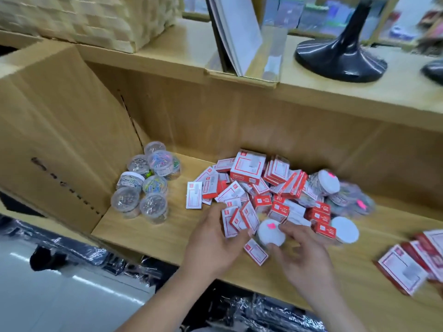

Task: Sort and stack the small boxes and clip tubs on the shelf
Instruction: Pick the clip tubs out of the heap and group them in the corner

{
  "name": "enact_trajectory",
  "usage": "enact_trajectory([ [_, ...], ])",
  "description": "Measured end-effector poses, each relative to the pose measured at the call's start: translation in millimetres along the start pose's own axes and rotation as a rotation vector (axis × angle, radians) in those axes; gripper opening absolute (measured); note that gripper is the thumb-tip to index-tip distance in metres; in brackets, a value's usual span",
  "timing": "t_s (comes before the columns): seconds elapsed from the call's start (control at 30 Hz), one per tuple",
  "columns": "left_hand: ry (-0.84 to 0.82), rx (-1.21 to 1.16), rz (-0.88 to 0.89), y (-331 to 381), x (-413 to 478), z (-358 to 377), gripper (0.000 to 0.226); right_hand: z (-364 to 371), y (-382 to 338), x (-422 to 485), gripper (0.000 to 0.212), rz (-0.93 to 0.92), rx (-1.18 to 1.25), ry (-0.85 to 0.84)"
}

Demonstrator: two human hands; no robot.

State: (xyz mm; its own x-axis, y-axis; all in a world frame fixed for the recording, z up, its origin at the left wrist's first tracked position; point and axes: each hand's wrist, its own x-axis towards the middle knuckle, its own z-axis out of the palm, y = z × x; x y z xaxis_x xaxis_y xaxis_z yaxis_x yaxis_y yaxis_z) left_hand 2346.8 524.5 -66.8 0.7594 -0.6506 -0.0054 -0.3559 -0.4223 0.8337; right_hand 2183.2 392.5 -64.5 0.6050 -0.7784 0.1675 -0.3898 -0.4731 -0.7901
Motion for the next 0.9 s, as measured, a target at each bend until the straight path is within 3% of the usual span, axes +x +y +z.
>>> enact_trajectory([
  [0.23, 0.024, 0.114, -0.159, 22.5, 25.6, 18.7, 0.062, 6.7, 1.6, -1.1, 0.036, -0.074, -0.14, -0.04],
  [0.4, 0.042, -0.065, -0.152, 7.1, 23.2, 18.3, 0.062, 6.4, 5.4, 6.8, 0.037, -0.049, -0.188, -0.055],
  [0.6, 0.063, -0.225, -0.078, -5.3, 18.6, 9.5, 0.049, 5.6, -3.5, 5.7, 0.031, -0.093, -0.281, 0.087],
  [0.7, 0.106, -0.349, -0.071, 5.6, 12.3, -2.7, 0.049, 0.9, -26.5, 8.4, 0.026, -0.191, -0.129, 0.128],
  [0.9, -0.017, -0.503, 0.008, 46.3, -12.7, -24.0, 0.053, -8.2, -74.5, 23.7, 0.038, 0.124, 0.455, -0.323],
])
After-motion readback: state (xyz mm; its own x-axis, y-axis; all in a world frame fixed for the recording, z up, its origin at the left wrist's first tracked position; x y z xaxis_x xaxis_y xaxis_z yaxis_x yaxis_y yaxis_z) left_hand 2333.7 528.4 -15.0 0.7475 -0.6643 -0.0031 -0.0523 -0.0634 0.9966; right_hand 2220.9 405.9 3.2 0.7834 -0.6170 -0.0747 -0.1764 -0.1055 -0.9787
